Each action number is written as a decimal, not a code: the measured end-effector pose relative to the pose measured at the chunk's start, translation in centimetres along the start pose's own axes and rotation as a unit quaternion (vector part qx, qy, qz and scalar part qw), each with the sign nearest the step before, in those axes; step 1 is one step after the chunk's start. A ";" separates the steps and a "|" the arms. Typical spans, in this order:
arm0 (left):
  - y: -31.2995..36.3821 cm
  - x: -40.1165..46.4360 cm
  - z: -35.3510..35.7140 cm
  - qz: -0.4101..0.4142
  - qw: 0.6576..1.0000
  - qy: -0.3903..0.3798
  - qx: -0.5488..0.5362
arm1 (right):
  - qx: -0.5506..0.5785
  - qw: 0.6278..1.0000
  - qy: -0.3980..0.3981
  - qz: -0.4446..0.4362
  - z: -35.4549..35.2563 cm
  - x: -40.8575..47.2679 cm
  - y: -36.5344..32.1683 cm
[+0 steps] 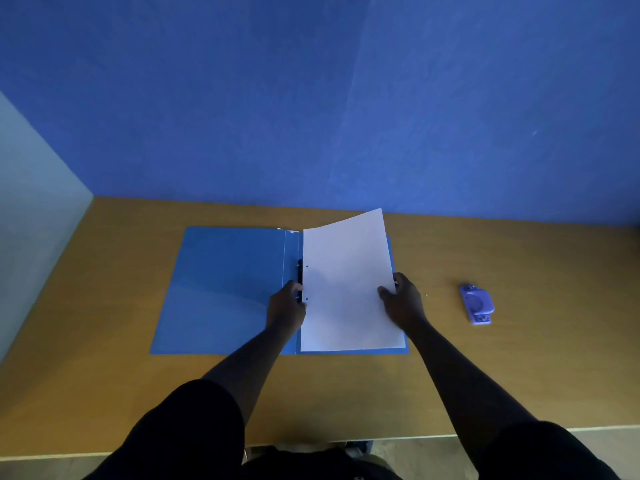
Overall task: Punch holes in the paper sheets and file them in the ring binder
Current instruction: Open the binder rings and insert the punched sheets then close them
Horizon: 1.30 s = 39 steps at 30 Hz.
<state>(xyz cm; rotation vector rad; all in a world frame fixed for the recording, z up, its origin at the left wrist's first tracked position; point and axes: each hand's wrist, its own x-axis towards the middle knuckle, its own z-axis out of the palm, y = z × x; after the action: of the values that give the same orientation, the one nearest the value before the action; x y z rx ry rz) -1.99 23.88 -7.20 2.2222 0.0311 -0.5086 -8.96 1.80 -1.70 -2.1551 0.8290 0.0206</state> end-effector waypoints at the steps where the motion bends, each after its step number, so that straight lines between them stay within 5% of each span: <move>1: -0.1 0.0 0.1 0.015 1.000 -0.005 0.008 | 0.000 1.000 0.001 -0.004 0.0 0.0 -0.2; 17: -0.3 0.7 0.9 0.034 0.999 -0.037 0.020 | -0.012 1.000 -0.002 0.000 -0.5 0.4 -0.3; 28: 1.0 0.5 0.6 0.045 0.991 -0.025 0.121 | -0.010 1.000 -0.011 -0.011 -0.4 1.1 -0.2; 33: 1.9 1.9 0.5 0.128 0.957 0.030 0.258 | 0.001 1.000 -0.014 -0.003 0.1 1.6 -0.2; 39: 2.0 3.7 0.6 0.152 0.916 -0.025 0.372 | 0.003 1.000 -0.018 0.007 0.0 2.0 -0.1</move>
<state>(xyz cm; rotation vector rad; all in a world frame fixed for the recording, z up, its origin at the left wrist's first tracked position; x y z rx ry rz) 1.57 21.55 -7.46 2.8730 -0.6225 -0.4447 -7.32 0.77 -2.18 -2.1370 0.8231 0.0636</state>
